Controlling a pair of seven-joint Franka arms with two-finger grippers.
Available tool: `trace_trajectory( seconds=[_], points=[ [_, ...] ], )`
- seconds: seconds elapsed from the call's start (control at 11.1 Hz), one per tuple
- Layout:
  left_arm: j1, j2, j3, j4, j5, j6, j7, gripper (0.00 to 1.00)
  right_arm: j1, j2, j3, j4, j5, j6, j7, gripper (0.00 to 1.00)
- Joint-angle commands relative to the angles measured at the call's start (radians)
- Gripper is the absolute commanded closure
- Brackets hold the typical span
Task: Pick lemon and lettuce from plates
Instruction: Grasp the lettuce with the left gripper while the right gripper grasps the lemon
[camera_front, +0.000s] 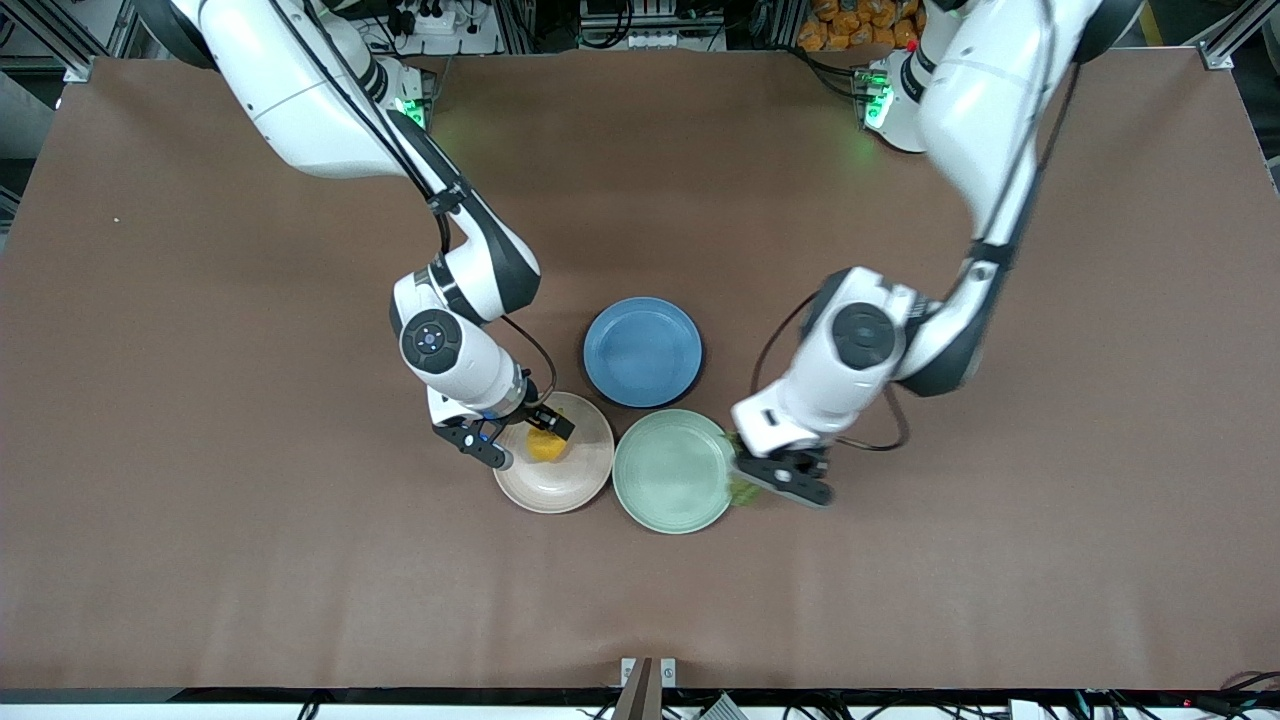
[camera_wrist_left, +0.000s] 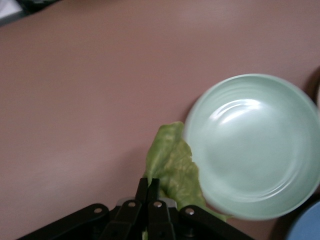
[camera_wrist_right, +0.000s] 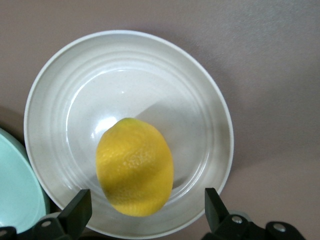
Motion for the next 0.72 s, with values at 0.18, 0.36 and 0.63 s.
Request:
trace_trajectory(
  seconds=[0.18,0.36,0.63],
  points=[
    [0.265,-0.048,-0.016,-0.042,0.007,-0.151,0.288,1.0,0.03,0.064,-0.033,0.045,-0.022,0.052,0.026,0.0],
    [0.33,-0.015,-0.016,-0.047,0.007,-0.151,0.326,1.0,0.033,0.084,-0.034,0.062,-0.022,0.069,0.026,0.0],
    [0.38,0.054,-0.011,-0.052,0.007,-0.148,0.314,1.0,0.038,0.108,-0.036,0.062,-0.022,0.118,0.026,0.0]
  ],
)
